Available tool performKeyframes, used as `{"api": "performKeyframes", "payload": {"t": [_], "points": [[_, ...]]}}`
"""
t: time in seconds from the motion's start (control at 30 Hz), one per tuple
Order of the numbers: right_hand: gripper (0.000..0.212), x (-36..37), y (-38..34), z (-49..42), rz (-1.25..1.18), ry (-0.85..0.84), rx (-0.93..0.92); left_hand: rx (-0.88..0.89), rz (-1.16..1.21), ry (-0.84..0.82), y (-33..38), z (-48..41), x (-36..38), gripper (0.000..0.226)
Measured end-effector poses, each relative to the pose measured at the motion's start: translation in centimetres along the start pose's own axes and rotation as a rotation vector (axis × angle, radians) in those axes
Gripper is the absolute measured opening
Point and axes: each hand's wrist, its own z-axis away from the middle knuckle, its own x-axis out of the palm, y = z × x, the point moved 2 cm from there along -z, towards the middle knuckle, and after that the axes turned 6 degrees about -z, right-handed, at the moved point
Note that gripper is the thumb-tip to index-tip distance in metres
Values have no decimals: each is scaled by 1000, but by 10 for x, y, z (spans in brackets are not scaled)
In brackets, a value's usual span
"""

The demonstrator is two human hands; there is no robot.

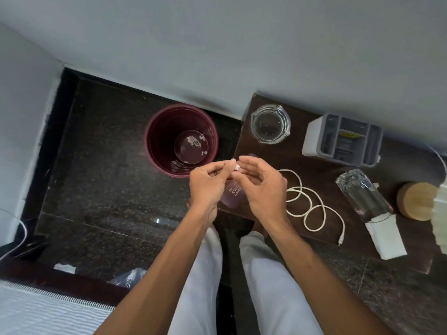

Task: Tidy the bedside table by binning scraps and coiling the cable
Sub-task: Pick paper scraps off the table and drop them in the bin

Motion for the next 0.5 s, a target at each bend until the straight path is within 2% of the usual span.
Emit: {"api": "performKeyframes", "payload": {"t": [0.17,0.37,0.5], "points": [[19,30,-3,-18,109,-38,-71,5,2,-53,8,-14,-24,17],[8,72,2,-47,168,-23,-84,-93,163,-85,18,-38,-52,29],[10,101,8,-68,254,-25,-67,-154,273,-67,20,-66,-72,34]]}}
